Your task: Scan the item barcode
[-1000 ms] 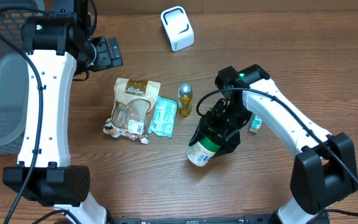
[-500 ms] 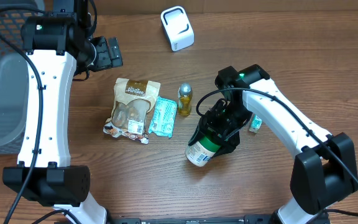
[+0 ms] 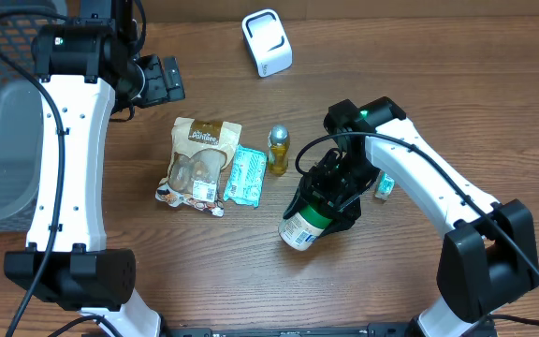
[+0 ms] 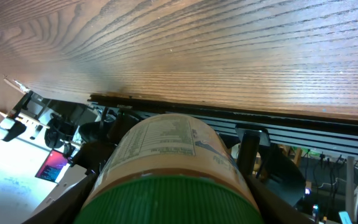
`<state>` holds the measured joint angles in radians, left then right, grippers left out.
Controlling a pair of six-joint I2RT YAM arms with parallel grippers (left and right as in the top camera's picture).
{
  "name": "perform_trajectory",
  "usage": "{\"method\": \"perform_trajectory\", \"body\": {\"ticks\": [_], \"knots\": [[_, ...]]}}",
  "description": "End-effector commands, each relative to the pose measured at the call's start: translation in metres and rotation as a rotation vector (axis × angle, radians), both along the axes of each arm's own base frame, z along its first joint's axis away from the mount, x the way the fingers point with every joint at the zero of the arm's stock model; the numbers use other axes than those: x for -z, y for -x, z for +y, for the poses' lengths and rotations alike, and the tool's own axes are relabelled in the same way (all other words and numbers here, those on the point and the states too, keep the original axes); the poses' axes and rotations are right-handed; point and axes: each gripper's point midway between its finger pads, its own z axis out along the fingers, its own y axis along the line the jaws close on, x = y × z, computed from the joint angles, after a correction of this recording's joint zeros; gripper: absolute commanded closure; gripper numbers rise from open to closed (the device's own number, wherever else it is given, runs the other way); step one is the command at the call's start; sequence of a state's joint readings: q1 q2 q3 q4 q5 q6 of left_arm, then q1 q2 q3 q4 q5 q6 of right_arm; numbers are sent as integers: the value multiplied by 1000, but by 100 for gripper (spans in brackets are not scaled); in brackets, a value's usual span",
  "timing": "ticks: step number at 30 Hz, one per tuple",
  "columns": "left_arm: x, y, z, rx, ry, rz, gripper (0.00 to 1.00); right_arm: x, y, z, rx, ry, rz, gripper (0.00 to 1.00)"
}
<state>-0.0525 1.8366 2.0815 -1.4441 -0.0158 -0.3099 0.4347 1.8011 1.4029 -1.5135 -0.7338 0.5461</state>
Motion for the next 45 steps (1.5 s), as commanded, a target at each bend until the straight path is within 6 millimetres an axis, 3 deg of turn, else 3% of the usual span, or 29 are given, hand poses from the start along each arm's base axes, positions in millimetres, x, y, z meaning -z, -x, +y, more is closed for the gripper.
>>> {"method": "perform_trajectory", "body": {"ticks": [1, 7, 13, 45], "knots": [[-4, -2, -2, 15, 2, -14, 0, -11, -4, 7, 4, -46, -16, 53], [-4, -2, -2, 15, 2, -15, 0, -13, -2, 8, 7, -51, -6, 53], [-4, -2, -2, 15, 2, -15, 0, -31, 4, 21, 46, -153, 75, 54], [-4, -2, -2, 15, 2, -15, 0, -30, 3, 21, 45, -156, 68, 53]]}}
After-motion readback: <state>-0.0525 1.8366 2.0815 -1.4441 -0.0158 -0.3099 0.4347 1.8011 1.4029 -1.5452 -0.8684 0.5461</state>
